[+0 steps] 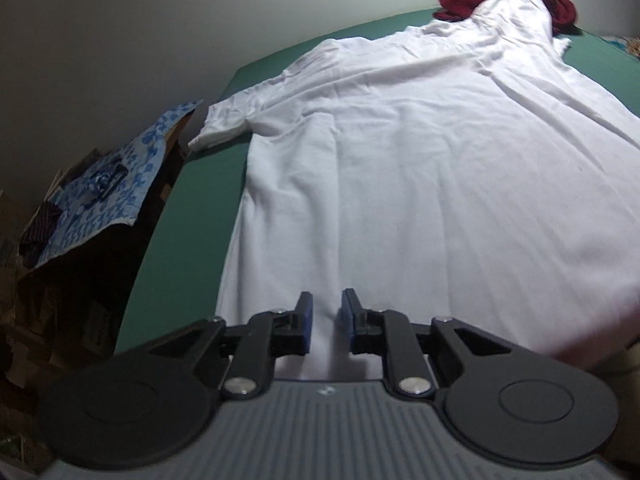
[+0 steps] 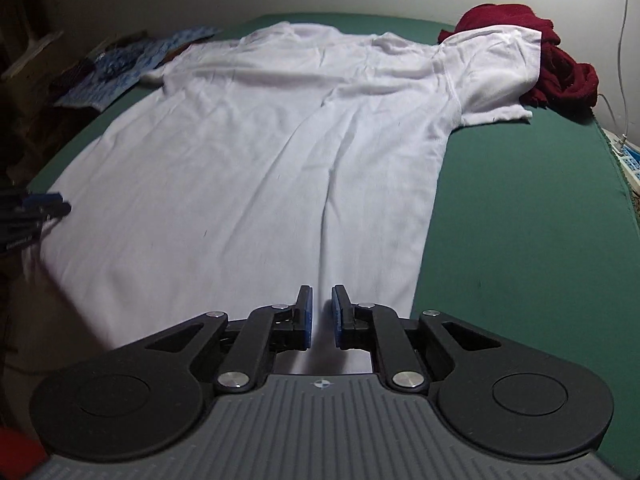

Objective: Fold clothes
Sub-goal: 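Move both open grippers to the shirt shoulder beside the red sweater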

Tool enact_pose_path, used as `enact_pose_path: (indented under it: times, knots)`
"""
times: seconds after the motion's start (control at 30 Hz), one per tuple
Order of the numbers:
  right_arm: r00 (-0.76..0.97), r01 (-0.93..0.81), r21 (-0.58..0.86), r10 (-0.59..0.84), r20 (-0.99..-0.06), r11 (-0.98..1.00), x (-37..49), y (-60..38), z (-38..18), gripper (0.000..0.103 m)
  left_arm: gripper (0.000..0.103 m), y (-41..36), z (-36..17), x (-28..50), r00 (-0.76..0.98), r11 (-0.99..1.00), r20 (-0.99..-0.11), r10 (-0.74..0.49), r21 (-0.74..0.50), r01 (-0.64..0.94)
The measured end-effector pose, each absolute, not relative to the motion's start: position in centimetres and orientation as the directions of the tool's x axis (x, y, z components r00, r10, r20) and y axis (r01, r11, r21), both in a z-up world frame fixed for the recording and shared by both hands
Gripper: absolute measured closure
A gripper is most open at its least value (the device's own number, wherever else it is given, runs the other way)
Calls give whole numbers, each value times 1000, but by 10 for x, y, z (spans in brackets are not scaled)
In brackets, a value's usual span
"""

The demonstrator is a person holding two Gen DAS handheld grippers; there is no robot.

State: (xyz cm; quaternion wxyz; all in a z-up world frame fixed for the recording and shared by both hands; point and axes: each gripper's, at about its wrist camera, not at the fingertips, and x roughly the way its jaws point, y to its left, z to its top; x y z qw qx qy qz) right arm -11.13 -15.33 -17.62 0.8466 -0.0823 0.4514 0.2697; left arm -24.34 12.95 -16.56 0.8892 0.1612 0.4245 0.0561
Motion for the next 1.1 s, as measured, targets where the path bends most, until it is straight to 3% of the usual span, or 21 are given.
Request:
enact_pose_path:
  times: [0.07,0.1,0.17,0.2,0.27,0.33,0.5,0.67,0.77,0.8,0.83,0.97,1.07,1.1]
  knots:
    - [367,-551,133,383,-848,824,-119,-156,-172,90,95,125,-160,-256,609,925,-773,177,342,165]
    - [352,-546,140,378,-856,826,-117,-154,-168,91,84,126,-153,-257,626,915,-765,152,349,205]
    - [385,-524,132,372,-845,842,-108,-151,-156,93,79,131,-136,-245,682,899,-723,112,367,241]
    - [421,-511,124,374,-826,850,-99,-146,-150,93,68,135,-126,-231,719,895,-688,98,377,238]
    - [466,-488,123,377,-800,864,-69,-129,-144,93,56,146,-115,-187,757,920,-653,27,313,238]
    - [484,-467,128,374,-791,875,-34,-108,-147,93,57,154,-114,-135,773,939,-633,-31,248,240]
    - [521,-427,40,282,-806,903,45,-60,-175,91,74,163,-155,-27,703,945,-711,-15,220,243]
    - [485,-406,28,241,-841,913,71,-50,-186,86,72,178,-168,-24,647,940,-757,-91,150,308]
    - [333,-517,73,279,-901,853,53,-52,-180,71,72,186,-165,-49,603,916,-778,-177,95,391]
    - [287,-554,80,280,-916,829,49,-52,-177,71,72,187,-161,-42,608,917,-774,-175,96,387]
    - [263,-584,76,277,-924,808,49,-51,-172,76,69,189,-155,-32,616,920,-769,-169,101,379]
    - [427,-566,25,319,-846,824,95,-51,-140,76,59,194,-133,9,647,931,-748,-144,119,345]
    - [509,-493,46,331,-795,869,157,-44,-141,66,60,185,-130,77,664,951,-742,-91,134,280]
    - [519,-478,56,334,-787,876,176,-41,-145,63,56,180,-131,99,668,955,-740,-74,141,262]
